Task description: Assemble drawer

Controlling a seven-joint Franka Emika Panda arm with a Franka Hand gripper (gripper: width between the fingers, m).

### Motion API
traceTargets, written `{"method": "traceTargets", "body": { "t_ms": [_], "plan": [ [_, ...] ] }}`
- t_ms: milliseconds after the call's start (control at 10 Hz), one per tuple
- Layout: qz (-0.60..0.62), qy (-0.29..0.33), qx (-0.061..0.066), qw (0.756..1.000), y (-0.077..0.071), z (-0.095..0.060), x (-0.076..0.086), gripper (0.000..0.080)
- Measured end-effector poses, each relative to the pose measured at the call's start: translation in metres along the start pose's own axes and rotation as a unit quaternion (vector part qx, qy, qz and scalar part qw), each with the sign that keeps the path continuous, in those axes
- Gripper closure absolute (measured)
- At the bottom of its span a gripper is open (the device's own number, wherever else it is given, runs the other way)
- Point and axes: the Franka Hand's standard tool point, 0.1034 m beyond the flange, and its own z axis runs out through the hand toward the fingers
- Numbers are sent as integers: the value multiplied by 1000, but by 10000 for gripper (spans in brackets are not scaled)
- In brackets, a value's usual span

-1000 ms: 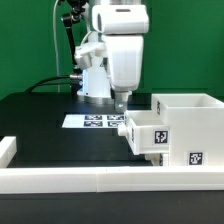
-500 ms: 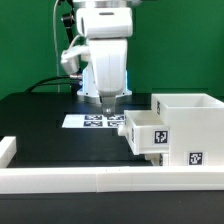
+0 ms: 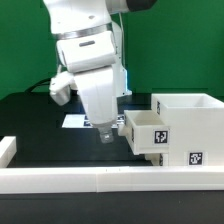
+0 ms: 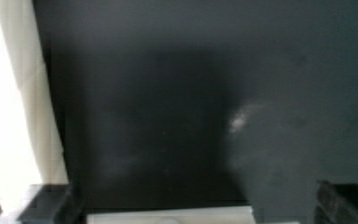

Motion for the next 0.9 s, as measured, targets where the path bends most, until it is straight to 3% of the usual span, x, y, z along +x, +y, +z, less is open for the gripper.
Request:
{"method": "traceTargets", "body": {
  "t_ms": [200, 500, 900],
  "plan": [
    [5, 2, -13, 1000, 4, 3, 20, 150],
    [8, 7, -20, 1000, 6, 8, 42, 150],
    [21, 13, -16, 1000, 6, 15, 64, 150]
  ]
}}
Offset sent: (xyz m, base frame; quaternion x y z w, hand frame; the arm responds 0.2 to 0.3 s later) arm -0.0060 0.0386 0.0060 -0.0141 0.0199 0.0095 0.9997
